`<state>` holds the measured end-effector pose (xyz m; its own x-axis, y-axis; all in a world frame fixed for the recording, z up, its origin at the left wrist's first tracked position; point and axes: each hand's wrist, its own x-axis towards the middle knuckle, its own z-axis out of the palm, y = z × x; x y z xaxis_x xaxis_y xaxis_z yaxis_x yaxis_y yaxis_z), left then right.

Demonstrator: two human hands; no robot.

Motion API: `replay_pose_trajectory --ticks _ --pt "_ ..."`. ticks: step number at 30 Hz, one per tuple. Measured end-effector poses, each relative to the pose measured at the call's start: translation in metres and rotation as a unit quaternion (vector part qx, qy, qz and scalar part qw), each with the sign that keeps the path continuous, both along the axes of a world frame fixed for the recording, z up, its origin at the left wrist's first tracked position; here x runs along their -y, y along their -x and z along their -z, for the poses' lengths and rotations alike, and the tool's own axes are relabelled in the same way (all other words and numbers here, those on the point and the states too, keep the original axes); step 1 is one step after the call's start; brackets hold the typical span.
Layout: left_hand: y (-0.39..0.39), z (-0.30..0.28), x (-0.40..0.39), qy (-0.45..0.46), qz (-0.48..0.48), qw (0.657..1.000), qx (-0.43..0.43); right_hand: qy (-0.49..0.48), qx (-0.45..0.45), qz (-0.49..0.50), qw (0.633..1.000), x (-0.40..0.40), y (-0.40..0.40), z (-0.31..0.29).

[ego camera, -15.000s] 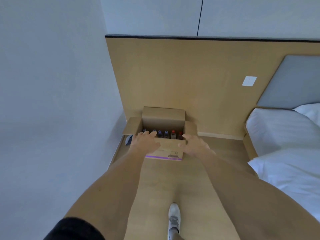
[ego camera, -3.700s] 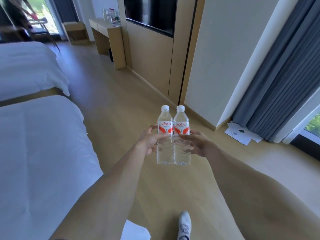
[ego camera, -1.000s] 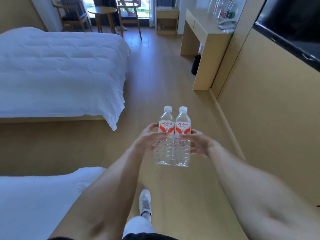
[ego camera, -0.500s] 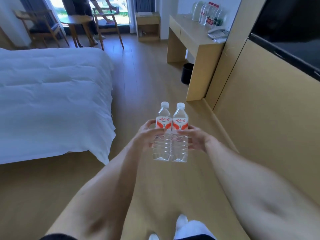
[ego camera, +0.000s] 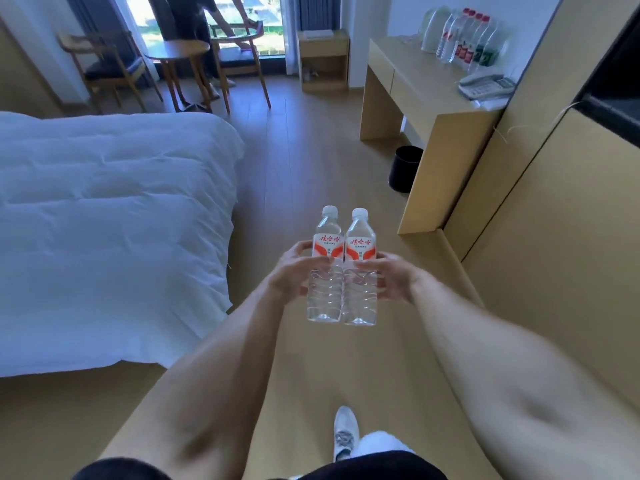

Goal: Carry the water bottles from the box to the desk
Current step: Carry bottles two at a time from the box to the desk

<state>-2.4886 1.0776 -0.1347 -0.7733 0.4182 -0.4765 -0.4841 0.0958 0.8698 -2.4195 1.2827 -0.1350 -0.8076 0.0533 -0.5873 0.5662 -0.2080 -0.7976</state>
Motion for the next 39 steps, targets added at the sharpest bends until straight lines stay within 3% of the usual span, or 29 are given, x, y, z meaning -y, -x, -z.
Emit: replay_pose_trajectory --ticks 18,30,39 --pt "0.278 0.014 -0.107 0.009 -0.007 1.0 0.026 -0.008 0.029 -0.016 0.999 -0.108 0.283 0.002" --pt "0.542 0.011 -0.158 0.0 0.066 0.998 0.019 -0.009 0.033 0.066 0.997 -0.149 0.516 -0.007" --pt "0.677 0.016 -0.205 -0.016 0.09 0.995 0.027 -0.012 0.035 0.096 0.995 -0.192 0.643 -0.005"
